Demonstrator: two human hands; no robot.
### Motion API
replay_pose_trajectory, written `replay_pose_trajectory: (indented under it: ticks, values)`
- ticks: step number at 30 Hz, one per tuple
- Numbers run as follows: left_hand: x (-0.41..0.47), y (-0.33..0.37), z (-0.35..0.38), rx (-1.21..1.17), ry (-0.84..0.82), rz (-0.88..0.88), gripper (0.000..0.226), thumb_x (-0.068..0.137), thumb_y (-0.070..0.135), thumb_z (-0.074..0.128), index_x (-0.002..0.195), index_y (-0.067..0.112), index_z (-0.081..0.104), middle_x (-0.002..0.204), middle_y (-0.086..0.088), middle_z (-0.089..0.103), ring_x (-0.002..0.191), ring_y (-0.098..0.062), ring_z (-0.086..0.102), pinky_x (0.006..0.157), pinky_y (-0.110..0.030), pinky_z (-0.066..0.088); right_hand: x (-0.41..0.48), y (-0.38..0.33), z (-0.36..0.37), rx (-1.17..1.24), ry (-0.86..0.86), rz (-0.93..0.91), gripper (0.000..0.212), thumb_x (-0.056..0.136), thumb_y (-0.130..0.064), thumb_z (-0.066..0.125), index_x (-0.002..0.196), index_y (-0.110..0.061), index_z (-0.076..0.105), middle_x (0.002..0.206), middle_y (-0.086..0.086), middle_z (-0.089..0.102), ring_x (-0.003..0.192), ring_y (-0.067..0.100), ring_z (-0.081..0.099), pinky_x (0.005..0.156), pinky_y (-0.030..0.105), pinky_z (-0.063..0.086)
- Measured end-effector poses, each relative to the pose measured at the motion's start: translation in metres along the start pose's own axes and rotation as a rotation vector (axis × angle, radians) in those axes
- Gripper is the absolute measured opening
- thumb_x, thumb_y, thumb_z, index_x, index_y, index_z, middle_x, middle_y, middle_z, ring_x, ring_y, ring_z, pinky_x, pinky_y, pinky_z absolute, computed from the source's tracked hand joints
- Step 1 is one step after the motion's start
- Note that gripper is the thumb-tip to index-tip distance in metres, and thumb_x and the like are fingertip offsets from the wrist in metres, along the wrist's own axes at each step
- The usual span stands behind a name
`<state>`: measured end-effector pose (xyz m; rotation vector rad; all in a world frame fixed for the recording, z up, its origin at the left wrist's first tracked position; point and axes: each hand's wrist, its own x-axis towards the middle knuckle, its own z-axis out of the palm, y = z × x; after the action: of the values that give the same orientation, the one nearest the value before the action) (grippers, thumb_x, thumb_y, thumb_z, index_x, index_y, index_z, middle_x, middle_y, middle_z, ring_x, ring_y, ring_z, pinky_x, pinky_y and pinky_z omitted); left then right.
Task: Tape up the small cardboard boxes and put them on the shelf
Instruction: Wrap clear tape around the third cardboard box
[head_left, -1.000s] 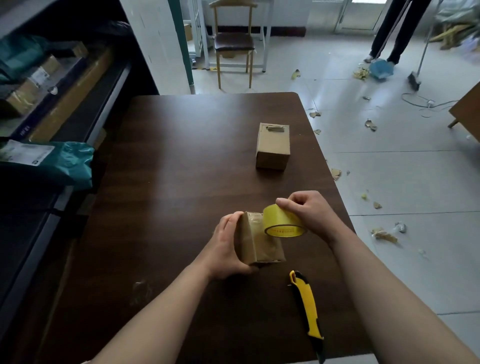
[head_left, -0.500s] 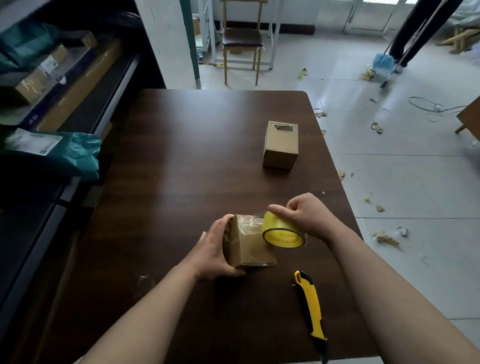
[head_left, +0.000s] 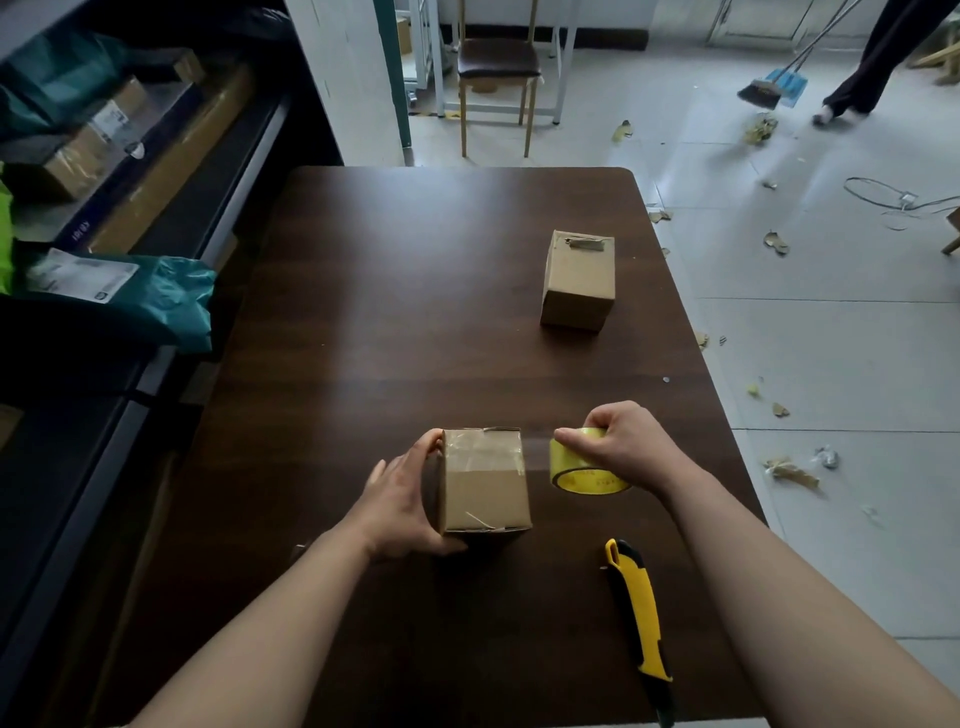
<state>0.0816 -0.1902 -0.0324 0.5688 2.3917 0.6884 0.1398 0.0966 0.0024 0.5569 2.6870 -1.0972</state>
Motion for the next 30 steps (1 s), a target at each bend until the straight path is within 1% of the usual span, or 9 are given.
replay_pose_trajectory:
  ticks: [6,11,15,17,19,20,22,25,30]
  values:
    - [-0.002,-0.004,-0.002,0.004,-0.029,-0.053,0.131,0.055,0.046,0.088,0.150,0.037,-0.002,0.151,0.004,0.031,0.141,-0.021,0.024,0.119,-0.050,0.016,0.009,0.003,0.023,0.007,-0.048,0.044,0.042,0.080,-0.056,0.068,0.076,-0.015,0.067,0.076,0.000,0.062,0.073,0.014,0.058,0.054,0.024,0.042]
    - [0.000,-0.009,-0.001,-0.012,-0.041,-0.082,0.133,0.050,0.048,0.089,0.147,0.042,-0.004,0.150,0.006,0.032,0.141,-0.024,0.024,0.117,-0.049,0.023,0.016,0.007,0.044,0.046,-0.058,0.105,0.046,0.077,-0.061,0.068,0.078,-0.015,0.068,0.081,0.002,0.065,0.079,0.018,0.061,0.064,0.033,0.050]
    - [-0.001,-0.001,-0.005,0.057,-0.054,-0.086,0.136,0.053,0.045,0.089,0.149,0.037,-0.007,0.153,0.005,0.029,0.142,-0.022,0.022,0.119,-0.048,0.017,0.015,-0.003,0.063,0.023,-0.043,0.126,0.044,0.078,-0.062,0.066,0.076,-0.018,0.064,0.078,-0.002,0.062,0.078,0.017,0.059,0.062,0.030,0.045]
    - [-0.004,0.002,-0.009,0.083,-0.098,-0.088,0.146,0.050,0.050,0.089,0.147,0.039,-0.018,0.159,0.004,0.017,0.146,-0.023,0.014,0.120,-0.048,0.009,0.014,-0.010,0.067,-0.005,-0.026,0.114,0.043,0.078,-0.062,0.065,0.078,-0.019,0.063,0.078,-0.004,0.060,0.080,0.017,0.057,0.065,0.030,0.045]
    - [-0.009,0.008,-0.015,0.094,-0.133,-0.076,0.152,0.048,0.056,0.088,0.144,0.039,-0.029,0.161,0.007,-0.007,0.148,-0.022,-0.003,0.121,-0.047,-0.002,0.012,-0.013,0.067,-0.016,-0.017,0.104,0.044,0.078,-0.063,0.065,0.082,-0.019,0.064,0.081,-0.003,0.061,0.083,0.017,0.058,0.070,0.033,0.049]
    - [-0.012,0.013,-0.019,0.121,-0.127,-0.058,0.153,0.048,0.059,0.087,0.144,0.037,-0.031,0.160,0.009,-0.016,0.147,-0.021,-0.010,0.120,-0.045,-0.005,0.011,-0.014,0.066,-0.018,-0.013,0.103,0.045,0.078,-0.063,0.065,0.084,-0.018,0.065,0.083,-0.003,0.062,0.084,0.017,0.058,0.072,0.034,0.051]
    - [-0.012,0.027,-0.024,0.255,-0.086,0.029,0.153,0.046,0.069,0.082,0.146,0.033,-0.030,0.158,0.011,-0.023,0.146,-0.016,-0.018,0.120,-0.044,-0.009,0.008,-0.015,0.066,-0.026,-0.011,0.102,0.047,0.078,-0.064,0.064,0.087,-0.018,0.066,0.086,-0.003,0.062,0.085,0.017,0.059,0.074,0.034,0.051]
    - [-0.003,0.050,-0.024,0.520,-0.090,0.151,0.147,0.048,0.076,0.075,0.150,0.027,-0.020,0.160,0.008,-0.015,0.147,-0.015,-0.017,0.120,-0.047,-0.007,0.004,-0.016,0.067,-0.030,-0.017,0.096,0.046,0.078,-0.064,0.064,0.088,-0.019,0.065,0.086,-0.003,0.063,0.085,0.016,0.059,0.073,0.033,0.051]
    - [0.013,0.079,-0.013,0.720,-0.096,0.189,0.129,0.058,0.067,0.076,0.153,0.023,0.000,0.156,0.002,0.017,0.142,-0.024,0.015,0.117,-0.046,0.012,-0.003,-0.004,0.070,0.081,-0.040,0.099,0.033,0.079,-0.055,0.070,0.085,-0.023,0.064,0.082,-0.006,0.060,0.082,0.015,0.056,0.067,0.029,0.042]
